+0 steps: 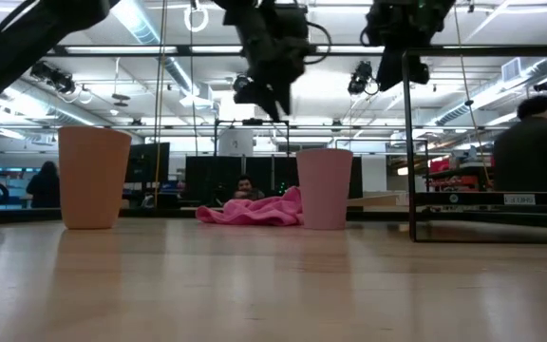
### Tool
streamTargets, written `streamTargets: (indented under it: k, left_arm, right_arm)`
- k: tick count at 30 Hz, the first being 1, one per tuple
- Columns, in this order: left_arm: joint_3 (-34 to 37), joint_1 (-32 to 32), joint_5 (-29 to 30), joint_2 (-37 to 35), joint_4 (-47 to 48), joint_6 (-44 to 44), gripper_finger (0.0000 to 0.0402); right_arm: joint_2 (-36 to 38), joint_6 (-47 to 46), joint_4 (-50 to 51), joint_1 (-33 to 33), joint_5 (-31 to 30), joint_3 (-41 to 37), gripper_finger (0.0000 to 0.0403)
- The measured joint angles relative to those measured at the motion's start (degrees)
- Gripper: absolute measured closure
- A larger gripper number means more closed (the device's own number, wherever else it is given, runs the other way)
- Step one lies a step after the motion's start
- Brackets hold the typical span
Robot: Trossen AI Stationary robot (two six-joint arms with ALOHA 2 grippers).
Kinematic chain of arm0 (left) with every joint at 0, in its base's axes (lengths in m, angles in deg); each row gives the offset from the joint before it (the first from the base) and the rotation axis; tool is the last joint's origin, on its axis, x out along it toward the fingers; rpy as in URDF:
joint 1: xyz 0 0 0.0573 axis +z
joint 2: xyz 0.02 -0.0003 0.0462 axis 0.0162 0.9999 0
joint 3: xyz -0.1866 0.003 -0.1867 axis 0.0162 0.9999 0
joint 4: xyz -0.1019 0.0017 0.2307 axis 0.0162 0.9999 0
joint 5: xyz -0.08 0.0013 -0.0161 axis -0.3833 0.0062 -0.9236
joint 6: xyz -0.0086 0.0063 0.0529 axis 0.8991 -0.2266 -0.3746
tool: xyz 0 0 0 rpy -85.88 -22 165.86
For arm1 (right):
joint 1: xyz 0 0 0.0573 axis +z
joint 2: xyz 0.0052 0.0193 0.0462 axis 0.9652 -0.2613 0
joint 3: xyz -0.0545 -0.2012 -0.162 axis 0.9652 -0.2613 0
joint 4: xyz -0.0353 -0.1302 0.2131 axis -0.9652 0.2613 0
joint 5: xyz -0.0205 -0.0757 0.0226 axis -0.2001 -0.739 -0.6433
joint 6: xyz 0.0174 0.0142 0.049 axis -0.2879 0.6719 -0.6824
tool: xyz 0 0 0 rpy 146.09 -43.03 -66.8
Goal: Stack small to large cups/mugs on shelf
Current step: Put the pink cup on the shelf
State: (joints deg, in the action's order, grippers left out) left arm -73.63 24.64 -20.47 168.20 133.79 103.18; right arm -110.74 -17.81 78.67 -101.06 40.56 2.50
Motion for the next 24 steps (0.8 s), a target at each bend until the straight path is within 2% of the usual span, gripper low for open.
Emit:
streamTargets:
  k: [3, 9, 16, 24]
  left_arm:
    - [0.00, 2.84, 2.99, -1.94, 3.81, -1.13, 0.0259]
    - [0.00, 9.11, 3.30, -5.14, 8.39, -2.74, 0.0274]
    - [0.00, 15.06, 5.67, -7.82, 13.35, -5.77, 0.0286]
    - [0.20, 20.21, 6.52, -9.48, 13.64, -9.94, 0.0283]
  right_arm:
    - [-2.18, -0.21, -1.95, 1.73, 0.06, 0.00, 0.0295]
    - [-6.46, -1.26, -4.73, 4.65, 0.02, 0.00, 0.0295]
    - [-10.92, -3.82, -8.20, 5.00, -0.43, 0.00, 0.0295]
    - [-15.59, -4.12, -9.76, 5.02, -1.39, 0.02, 0.0295]
